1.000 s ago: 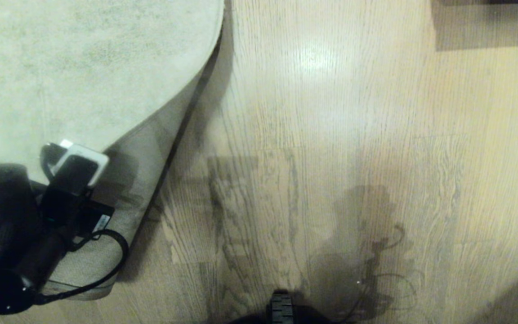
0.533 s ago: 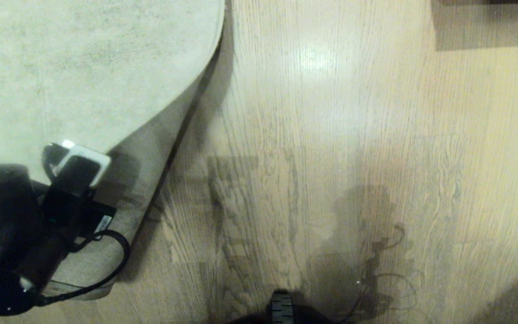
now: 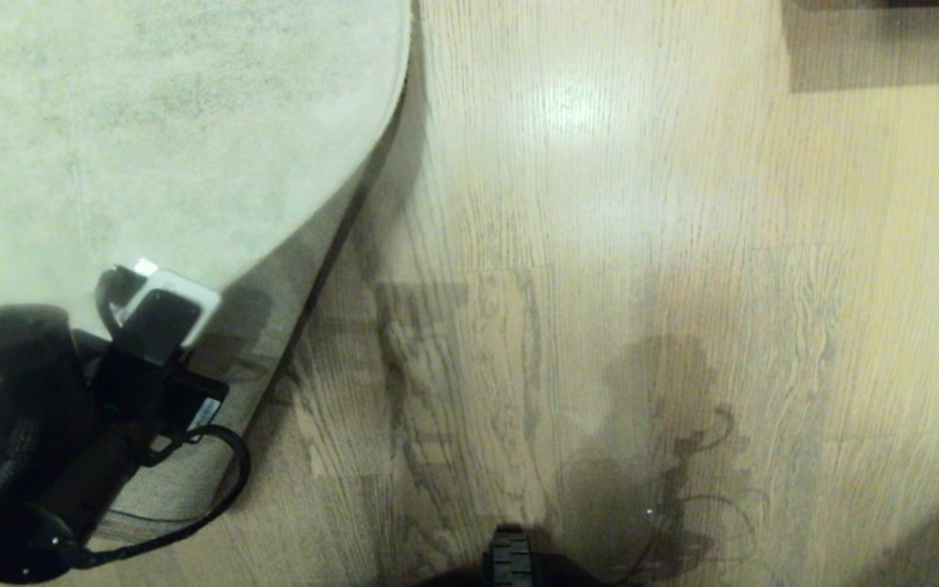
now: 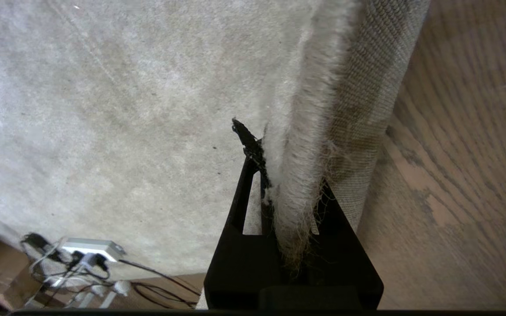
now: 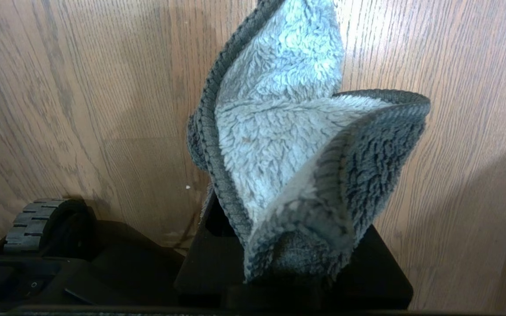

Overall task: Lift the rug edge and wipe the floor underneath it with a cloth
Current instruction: Lay down the carpet

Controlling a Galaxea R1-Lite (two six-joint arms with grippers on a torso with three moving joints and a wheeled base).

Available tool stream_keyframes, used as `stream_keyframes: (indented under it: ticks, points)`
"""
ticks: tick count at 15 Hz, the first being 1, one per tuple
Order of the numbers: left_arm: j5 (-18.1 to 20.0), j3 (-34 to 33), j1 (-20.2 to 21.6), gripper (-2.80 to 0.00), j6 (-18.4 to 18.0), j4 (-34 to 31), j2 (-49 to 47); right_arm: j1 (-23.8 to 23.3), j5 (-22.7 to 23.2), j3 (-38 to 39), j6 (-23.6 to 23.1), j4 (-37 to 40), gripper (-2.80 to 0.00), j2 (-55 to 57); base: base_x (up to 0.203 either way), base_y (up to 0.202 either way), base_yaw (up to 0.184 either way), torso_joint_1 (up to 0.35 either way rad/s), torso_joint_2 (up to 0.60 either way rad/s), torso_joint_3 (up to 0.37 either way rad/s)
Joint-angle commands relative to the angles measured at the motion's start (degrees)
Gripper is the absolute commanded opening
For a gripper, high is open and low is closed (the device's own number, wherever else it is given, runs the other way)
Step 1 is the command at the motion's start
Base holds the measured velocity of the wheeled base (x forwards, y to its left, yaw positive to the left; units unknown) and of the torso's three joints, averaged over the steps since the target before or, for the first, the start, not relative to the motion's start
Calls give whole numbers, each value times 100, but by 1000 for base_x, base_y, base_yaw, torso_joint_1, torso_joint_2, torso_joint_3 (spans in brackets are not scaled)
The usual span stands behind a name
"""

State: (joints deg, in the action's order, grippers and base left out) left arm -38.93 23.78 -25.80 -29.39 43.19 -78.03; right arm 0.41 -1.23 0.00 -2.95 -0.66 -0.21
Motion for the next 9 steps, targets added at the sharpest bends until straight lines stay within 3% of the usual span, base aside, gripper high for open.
stream_keyframes:
  ticks: [1,9]
  points:
    - [-9,-6,-160,-280,218,23,-17,2,0,0,-4,-4,-280,21,0,0,0,0,0,0]
    - [0,-14,-316,-280,578,21,-186,2,0,0,-4,-4,-280,21,0,0,0,0,0,0]
